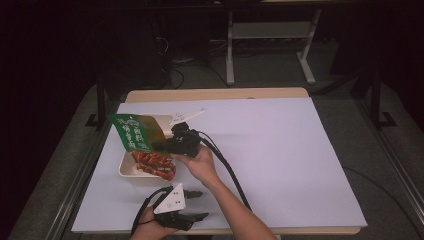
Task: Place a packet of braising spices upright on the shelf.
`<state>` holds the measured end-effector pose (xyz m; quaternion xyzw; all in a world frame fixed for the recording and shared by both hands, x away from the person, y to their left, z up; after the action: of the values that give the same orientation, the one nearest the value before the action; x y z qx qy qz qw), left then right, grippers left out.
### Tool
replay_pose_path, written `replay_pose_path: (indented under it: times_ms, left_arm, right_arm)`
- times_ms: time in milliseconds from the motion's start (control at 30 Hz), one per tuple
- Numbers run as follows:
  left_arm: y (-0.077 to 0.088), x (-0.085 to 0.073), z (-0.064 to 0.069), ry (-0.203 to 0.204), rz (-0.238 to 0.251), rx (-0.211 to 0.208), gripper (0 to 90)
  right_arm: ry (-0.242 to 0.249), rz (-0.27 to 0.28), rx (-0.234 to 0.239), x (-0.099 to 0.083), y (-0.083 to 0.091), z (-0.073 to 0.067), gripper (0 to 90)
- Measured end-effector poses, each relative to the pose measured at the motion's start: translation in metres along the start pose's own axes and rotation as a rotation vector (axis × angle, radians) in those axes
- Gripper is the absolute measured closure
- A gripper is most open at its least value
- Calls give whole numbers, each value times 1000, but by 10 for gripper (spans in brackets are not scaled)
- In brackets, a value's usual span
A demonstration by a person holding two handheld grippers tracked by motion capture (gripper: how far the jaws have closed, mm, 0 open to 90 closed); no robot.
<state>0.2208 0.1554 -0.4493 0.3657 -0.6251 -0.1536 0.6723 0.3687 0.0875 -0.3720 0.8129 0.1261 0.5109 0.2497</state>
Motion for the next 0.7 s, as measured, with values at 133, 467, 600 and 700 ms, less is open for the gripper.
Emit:
replay_pose_path:
  times_ms: [133,467,600,700]
  left_arm:
    - [0,0,1,2,-3,-4,377]
    - [-1,0,1,-3,-4,-1,377]
    - [-1,0,1,-2,-3,-1,377]
    - [-1,0,1,-4,-3,-2,378]
  right_arm:
    - [-25,-1,-21,-4,-2,6,895]
    - [-25,-38,-64,-11,1,11,892]
    - [-20,-35,-67,-14,1,11,892]
    - [-27,-39,-64,-18,1,12,890]
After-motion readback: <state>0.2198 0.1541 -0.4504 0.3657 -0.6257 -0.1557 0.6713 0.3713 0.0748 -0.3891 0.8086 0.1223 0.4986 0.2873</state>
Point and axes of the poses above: each handheld gripper's, and its own axes: y roughly backward along the jaws, x roughly out of its top, z roughly to its right, the point moved 2 cm from there along -y, roughly forward along the jaws, and after that the axes turned 11 degrees about -z, right-handed, at the moved point
